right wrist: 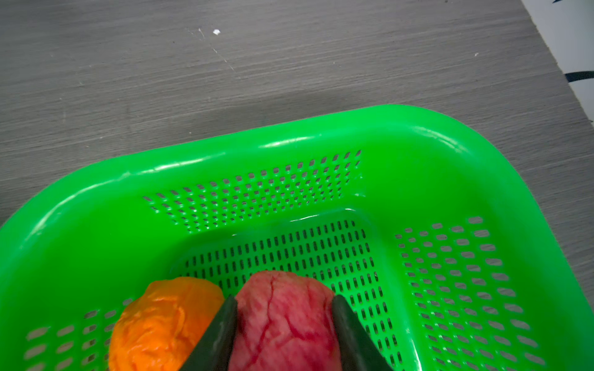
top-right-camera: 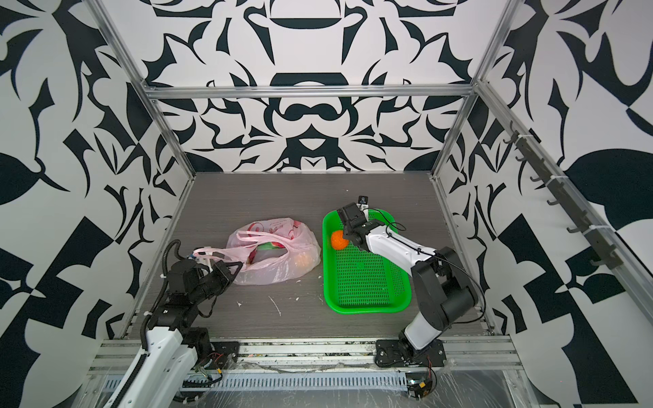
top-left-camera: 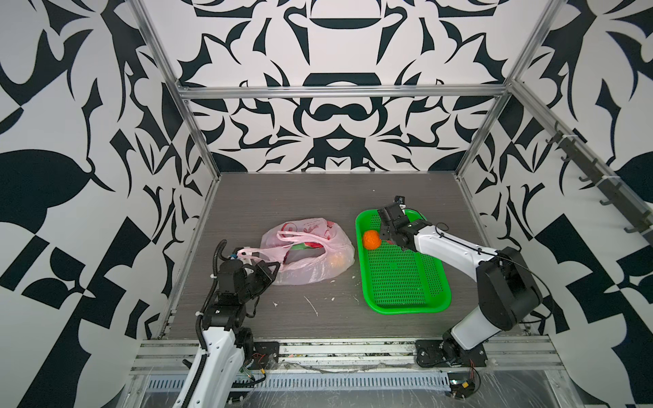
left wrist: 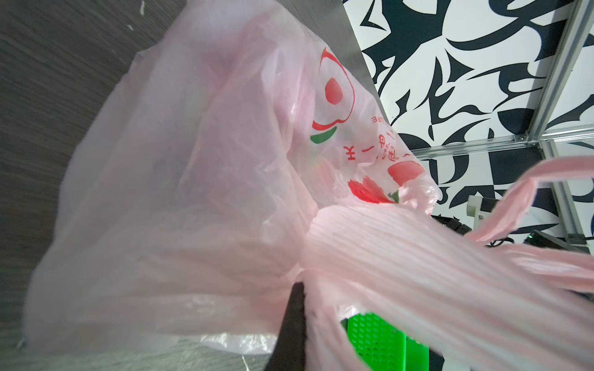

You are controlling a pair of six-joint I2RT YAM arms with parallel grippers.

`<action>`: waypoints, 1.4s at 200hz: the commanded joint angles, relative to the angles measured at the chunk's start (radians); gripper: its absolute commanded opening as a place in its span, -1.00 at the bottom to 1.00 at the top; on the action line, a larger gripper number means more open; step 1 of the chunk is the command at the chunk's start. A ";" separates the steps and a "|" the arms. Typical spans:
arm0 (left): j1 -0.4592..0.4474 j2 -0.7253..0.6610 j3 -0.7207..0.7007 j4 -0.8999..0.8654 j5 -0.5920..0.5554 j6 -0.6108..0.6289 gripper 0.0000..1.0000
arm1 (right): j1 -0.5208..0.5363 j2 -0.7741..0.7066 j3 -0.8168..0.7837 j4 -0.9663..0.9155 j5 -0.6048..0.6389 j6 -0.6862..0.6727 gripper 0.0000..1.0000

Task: Untie the knot of the plastic bag and take out the fruit
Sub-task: Place the fruit in the basket.

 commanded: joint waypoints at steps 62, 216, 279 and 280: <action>-0.001 0.010 0.041 -0.011 -0.012 0.018 -1.00 | -0.017 0.040 -0.017 0.057 -0.031 0.034 -0.67; -0.001 0.011 0.038 -0.010 -0.012 0.024 -1.00 | -0.022 0.069 -0.009 0.052 -0.031 0.041 -0.19; -0.001 0.004 0.033 -0.011 -0.008 0.023 -1.00 | -0.023 0.060 -0.005 0.036 -0.024 0.041 0.08; -0.001 0.004 0.032 -0.011 -0.008 0.023 -1.00 | -0.023 0.060 -0.005 0.036 -0.024 0.041 0.09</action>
